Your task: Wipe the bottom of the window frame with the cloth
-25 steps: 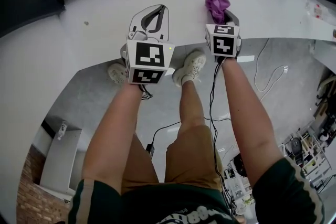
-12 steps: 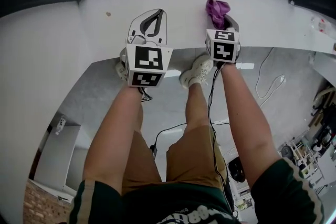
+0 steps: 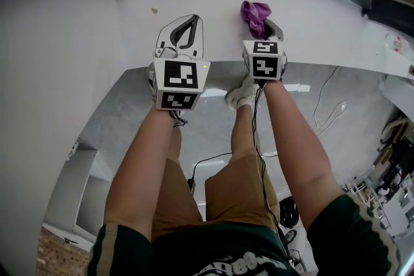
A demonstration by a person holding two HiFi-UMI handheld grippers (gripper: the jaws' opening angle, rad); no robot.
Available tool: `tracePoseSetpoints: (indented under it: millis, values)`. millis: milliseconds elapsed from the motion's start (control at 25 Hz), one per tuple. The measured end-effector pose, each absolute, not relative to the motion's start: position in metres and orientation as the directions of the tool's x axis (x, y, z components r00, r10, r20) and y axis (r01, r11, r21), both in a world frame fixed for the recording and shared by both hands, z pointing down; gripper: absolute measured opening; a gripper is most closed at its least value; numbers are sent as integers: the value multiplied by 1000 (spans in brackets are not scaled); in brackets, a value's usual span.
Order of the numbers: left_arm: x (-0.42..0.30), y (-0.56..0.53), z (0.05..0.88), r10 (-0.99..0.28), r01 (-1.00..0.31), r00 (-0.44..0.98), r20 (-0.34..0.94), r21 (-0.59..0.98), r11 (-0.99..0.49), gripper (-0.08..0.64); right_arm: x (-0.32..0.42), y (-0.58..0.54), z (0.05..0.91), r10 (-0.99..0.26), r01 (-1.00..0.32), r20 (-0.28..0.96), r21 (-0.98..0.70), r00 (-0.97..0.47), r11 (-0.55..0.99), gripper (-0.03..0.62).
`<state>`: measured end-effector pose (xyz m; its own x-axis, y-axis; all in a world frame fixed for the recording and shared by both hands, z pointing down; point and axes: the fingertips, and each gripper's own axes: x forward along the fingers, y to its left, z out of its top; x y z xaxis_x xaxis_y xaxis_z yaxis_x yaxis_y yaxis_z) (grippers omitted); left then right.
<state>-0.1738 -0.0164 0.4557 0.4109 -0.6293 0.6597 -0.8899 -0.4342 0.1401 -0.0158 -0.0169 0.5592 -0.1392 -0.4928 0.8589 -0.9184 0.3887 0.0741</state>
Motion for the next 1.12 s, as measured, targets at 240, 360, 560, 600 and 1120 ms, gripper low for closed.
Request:
tracePoseSetpoints:
  millis: [240, 360, 560, 600, 1120]
  values:
    - [-204, -6, 454, -642, -906, 381, 665, 129, -403, 8, -66, -12, 559, -462, -881, 861, 36, -211, 471, 165]
    - [-222, -1, 457, -648, -919, 353, 675, 120, -375, 9, -81, -12, 559, -459, -872, 859, 30, -227, 488, 165]
    - [-247, 5, 459, -659, -935, 319, 681, 116, -334, 8, -110, -11, 559, -448, -834, 856, 37, -258, 551, 166]
    - [-251, 6, 460, -659, -938, 316, 682, 119, -326, 8, -116, -12, 559, -445, -825, 856, 39, -264, 564, 166]
    - [-296, 29, 466, -674, -973, 227, 703, 131, -192, 8, -223, 0, 556, -335, -666, 844, -35, -420, 745, 166]
